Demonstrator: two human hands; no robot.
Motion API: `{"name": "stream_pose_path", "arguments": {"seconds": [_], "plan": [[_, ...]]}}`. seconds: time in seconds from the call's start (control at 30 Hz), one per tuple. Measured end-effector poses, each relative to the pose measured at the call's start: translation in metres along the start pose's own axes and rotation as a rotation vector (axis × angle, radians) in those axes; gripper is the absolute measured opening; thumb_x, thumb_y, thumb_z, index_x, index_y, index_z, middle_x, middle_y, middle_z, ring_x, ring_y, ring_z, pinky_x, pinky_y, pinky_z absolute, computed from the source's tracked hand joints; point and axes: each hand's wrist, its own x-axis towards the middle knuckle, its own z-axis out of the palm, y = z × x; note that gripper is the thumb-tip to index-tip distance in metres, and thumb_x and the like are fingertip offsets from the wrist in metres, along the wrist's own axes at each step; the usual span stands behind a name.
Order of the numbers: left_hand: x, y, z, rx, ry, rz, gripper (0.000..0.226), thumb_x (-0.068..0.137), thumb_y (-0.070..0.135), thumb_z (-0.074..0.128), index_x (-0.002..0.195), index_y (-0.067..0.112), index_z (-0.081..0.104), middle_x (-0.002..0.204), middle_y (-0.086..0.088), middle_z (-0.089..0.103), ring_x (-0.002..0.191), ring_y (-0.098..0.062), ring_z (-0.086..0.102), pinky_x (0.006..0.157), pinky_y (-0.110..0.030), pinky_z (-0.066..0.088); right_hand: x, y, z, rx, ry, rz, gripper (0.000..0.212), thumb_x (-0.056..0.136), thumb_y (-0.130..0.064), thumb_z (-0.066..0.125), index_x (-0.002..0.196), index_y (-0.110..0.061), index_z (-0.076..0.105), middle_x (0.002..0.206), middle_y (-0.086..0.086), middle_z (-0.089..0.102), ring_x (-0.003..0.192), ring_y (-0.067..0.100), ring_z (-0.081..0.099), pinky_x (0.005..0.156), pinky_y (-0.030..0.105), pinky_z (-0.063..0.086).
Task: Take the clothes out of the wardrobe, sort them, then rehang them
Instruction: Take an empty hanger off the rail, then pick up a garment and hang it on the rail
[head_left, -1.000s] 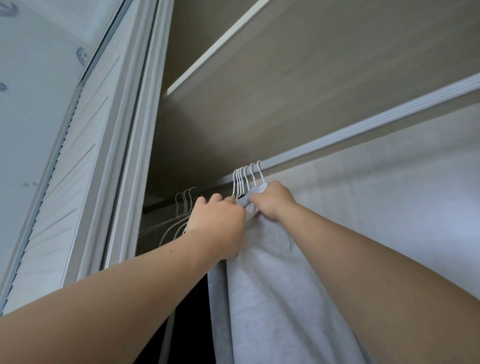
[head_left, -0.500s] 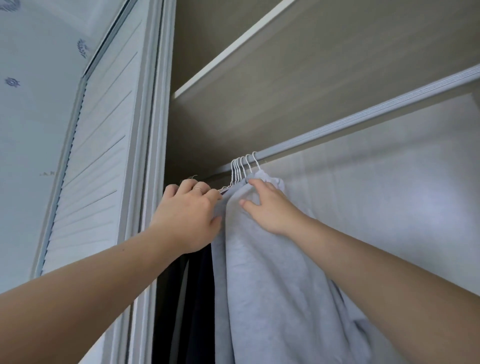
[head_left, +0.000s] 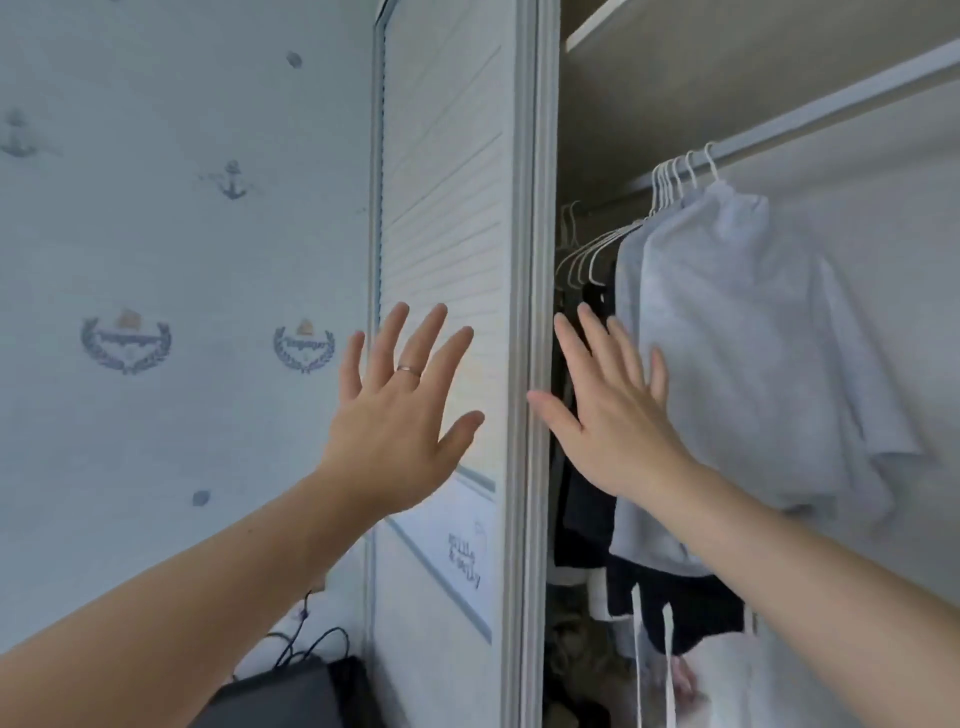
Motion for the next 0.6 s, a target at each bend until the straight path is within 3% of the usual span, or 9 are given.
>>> {"name": "stream_pose_path", "arguments": {"seconds": [0.13,0.33,0.47,0.6], "plan": [[-0.099,-0.047,-0.048,0.039,-0.091,-0.111,0.075,0.096,0.068,0.025,0.159,0.027,0.015,0.168,0.001,0.008,0.154,-0.028,-0.008,0.121,-0.058,-0.001,-0.057,-0.080,0.025,0.117,-0.126,-0.072,0.074,0.090,-0.072,0.009,0.152,-0.037,-0.012,0.161,-0.012,-0.019,0.148,0.015,-0.019,0.116,0.053,-0.010],[-0.265,-0.098,-0.132,0.158,-0.288,-0.349,0.079,0.093,0.074,0.020,0.159,0.033,0.005,0.168,0.005,-0.002,0.153,-0.024,-0.015,0.121,-0.056,-0.003,-0.145,-0.231,0.053,0.328,-0.325,-0.220,0.077,0.090,-0.072,0.009,0.154,-0.031,-0.007,0.163,-0.008,-0.014,0.150,0.019,-0.012,0.116,0.057,-0.005],[-0.383,-0.113,-0.194,0.257,-0.409,-0.594,0.080,0.091,0.077,0.014,0.159,0.036,0.003,0.168,0.008,-0.005,0.152,-0.021,-0.019,0.122,-0.054,-0.005,-0.210,-0.337,0.061,0.470,-0.446,-0.363,0.077,0.091,-0.074,0.006,0.154,-0.031,-0.005,0.164,-0.006,-0.010,0.151,0.023,-0.006,0.116,0.060,0.001],[-0.496,-0.110,-0.262,0.367,-0.495,-0.884,0.081,0.088,0.080,0.011,0.156,0.041,-0.004,0.167,0.010,-0.008,0.151,-0.019,-0.023,0.121,-0.049,-0.010,-0.278,-0.438,0.058,0.598,-0.567,-0.553,0.075,0.092,-0.072,0.009,0.153,-0.033,-0.007,0.163,-0.007,-0.012,0.150,0.021,-0.010,0.113,0.057,-0.007]]}}
